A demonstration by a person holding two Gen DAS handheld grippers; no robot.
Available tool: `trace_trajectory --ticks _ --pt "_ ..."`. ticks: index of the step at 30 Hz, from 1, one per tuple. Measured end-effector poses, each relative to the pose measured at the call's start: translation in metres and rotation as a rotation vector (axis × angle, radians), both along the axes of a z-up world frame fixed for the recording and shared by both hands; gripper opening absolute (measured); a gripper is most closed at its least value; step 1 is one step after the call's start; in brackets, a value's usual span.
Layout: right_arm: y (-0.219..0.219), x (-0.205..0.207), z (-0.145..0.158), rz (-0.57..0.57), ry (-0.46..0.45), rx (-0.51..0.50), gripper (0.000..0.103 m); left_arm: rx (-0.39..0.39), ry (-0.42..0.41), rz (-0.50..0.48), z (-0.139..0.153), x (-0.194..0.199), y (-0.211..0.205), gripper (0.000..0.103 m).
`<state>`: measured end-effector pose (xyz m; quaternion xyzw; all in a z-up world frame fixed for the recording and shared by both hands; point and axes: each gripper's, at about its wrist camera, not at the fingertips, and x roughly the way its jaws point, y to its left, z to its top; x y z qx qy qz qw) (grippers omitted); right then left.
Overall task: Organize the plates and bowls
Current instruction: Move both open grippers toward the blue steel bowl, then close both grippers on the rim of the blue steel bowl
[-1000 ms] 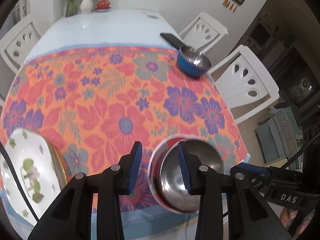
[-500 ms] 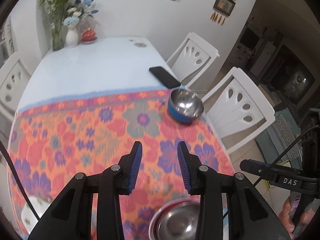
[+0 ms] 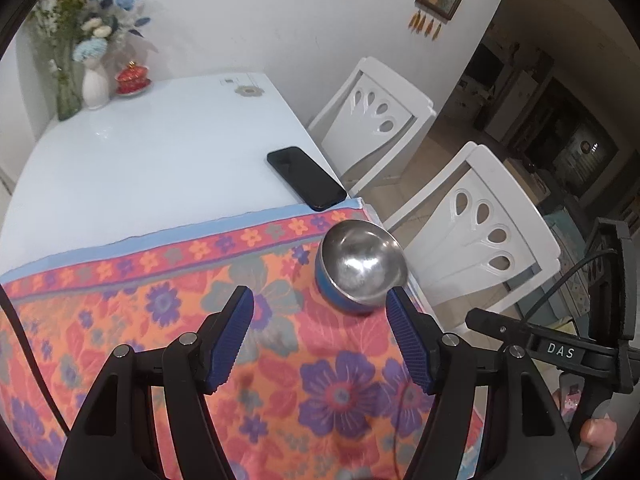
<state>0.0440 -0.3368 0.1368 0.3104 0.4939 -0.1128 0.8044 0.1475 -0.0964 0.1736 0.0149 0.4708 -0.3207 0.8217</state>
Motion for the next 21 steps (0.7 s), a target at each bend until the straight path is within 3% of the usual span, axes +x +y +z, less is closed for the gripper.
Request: trace_trajectory --ticks 9,21 --pt "-0.04 0.052 -0.049 -0.038 0.042 0.044 0.052 -0.016 0.146 -0.043 -0.06 0.056 -0.044 0.065" --pt "-0.046 0.091 -0.11 0.027 0.122 0.089 0.052 0.012 0.258 -0.076 -0.121 0.079 -0.075 0.052"
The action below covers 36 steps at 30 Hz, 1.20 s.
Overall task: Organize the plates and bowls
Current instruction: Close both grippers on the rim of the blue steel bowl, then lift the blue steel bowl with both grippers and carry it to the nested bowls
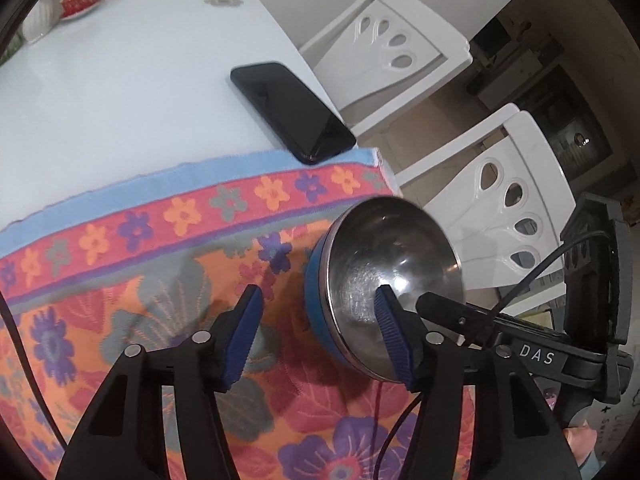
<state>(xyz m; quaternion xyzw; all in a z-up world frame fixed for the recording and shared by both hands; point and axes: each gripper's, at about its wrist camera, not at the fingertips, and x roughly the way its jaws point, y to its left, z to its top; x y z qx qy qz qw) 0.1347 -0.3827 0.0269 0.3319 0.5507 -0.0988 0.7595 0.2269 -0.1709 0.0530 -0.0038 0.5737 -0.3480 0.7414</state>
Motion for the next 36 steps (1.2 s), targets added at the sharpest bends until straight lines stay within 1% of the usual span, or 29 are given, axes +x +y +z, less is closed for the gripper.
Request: trace_trajectory --ticks 3,5,7,8,10,11,13,14,19,23,26,29,32,36 --pt "0.001 0.003 -0.01 0.016 0.012 0.005 0.052 0.001 0.019 -0.004 -0.01 -0.001 -0.001 0.046" --pt "0.001 0.004 -0.015 0.024 0.016 0.007 0.052 -0.005 0.029 -0.003 -0.014 -0.002 0.0 0.04" --pt "0.002 0.005 -0.017 0.034 0.011 0.002 0.052 -0.014 0.041 -0.004 -0.018 -0.001 -0.001 0.032" --pt "0.003 0.006 -0.017 0.038 0.006 -0.003 0.051 -0.018 0.045 -0.005 -0.019 -0.001 -0.002 0.03" --pt "0.004 0.007 -0.016 0.05 -0.004 -0.02 0.042 -0.03 0.051 -0.011 -0.021 -0.001 -0.005 0.025" --pt "0.005 0.008 -0.017 0.057 -0.004 -0.022 0.033 -0.032 0.047 -0.015 -0.02 -0.001 -0.007 0.024" --pt "0.008 0.011 -0.019 0.072 -0.008 -0.009 0.024 -0.027 0.04 -0.015 -0.02 -0.001 -0.009 0.024" --pt "0.009 0.011 -0.018 0.078 -0.011 0.001 0.023 -0.02 0.034 -0.013 -0.019 -0.002 -0.009 0.024" --pt "0.017 0.01 -0.007 0.102 -0.026 -0.049 0.023 0.014 -0.016 -0.032 -0.01 -0.013 -0.012 0.024" --pt "0.017 0.006 0.006 0.112 -0.04 -0.056 0.023 -0.005 -0.041 -0.025 0.006 -0.018 -0.008 0.024" --pt "0.018 0.002 0.023 0.114 -0.062 -0.067 0.023 -0.019 -0.074 -0.022 0.026 -0.025 -0.005 0.024" --pt "0.019 -0.005 0.045 0.112 -0.091 -0.076 0.023 -0.036 -0.102 -0.02 0.045 -0.033 -0.003 0.024" --pt "0.024 -0.014 0.068 0.119 -0.113 -0.089 0.023 -0.061 -0.14 -0.015 0.071 -0.045 0.002 0.024" --pt "0.032 -0.029 0.099 0.132 -0.144 -0.106 0.023 -0.082 -0.204 -0.015 0.103 -0.066 0.01 0.024"
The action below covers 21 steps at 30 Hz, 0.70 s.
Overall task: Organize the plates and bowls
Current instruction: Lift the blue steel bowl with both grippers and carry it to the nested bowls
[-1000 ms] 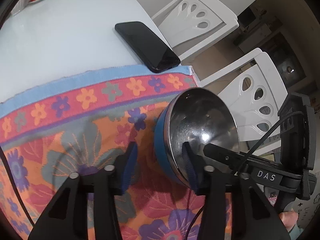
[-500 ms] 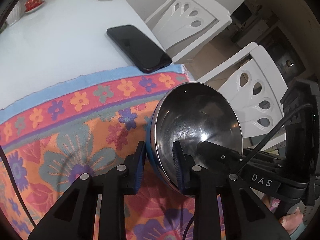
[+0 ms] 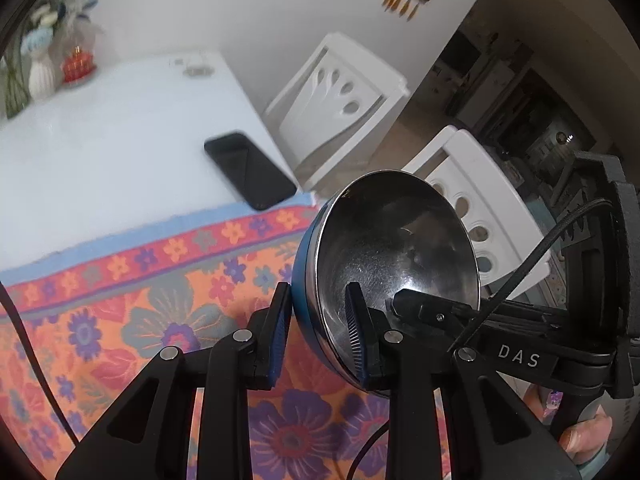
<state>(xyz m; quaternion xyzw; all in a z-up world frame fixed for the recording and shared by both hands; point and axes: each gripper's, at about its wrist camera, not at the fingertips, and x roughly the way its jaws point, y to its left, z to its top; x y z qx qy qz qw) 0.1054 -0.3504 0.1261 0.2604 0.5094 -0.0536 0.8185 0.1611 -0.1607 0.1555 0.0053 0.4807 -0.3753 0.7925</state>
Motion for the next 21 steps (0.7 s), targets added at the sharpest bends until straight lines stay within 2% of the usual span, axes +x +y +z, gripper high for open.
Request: trace_trajectory --ticks 3,10,21 --pt "0.007 -0.016 0.021 0.004 -0.027 -0.006 0.023 -0.011 -0.054 0.005 0.025 -0.022 0.009 0.024" --pt "0.033 -0.06 0.062 0.03 -0.073 -0.023 0.023 -0.049 -0.115 0.033 0.065 -0.069 0.036 0.024" --pt "0.089 -0.131 0.096 0.071 -0.098 0.016 0.024 -0.061 -0.124 0.096 0.091 -0.137 0.089 0.024"
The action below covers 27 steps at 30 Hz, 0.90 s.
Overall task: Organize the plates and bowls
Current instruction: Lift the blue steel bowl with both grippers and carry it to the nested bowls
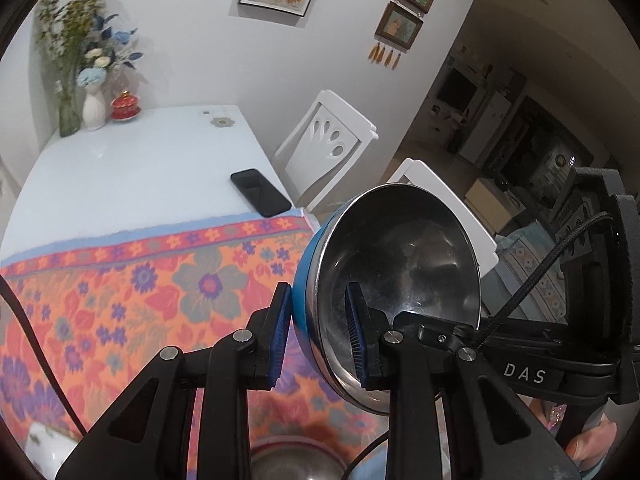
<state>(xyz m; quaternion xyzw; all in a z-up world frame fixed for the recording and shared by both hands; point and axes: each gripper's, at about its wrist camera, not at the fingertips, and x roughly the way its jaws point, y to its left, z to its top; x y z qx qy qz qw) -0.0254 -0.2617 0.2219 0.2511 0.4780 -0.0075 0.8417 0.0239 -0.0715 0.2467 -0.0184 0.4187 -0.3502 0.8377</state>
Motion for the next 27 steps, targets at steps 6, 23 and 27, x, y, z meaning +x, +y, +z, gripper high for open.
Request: trace_trajectory --ticks 6,23,27 --pt "0.03 -0.032 -0.004 0.028 0.034 0.033 0.024 0.013 0.042 0.033 -0.011 -0.033 0.029 0.024" --pt "0.072 -0.087 -0.098 0.094 0.288 0.192 0.024 0.056 0.277 0.114 -0.106 -0.098 0.088 0.024" --pt "0.075 -0.093 -0.109 0.088 0.313 0.195 0.024 0.077 0.297 0.112 -0.119 -0.106 0.088 0.024"
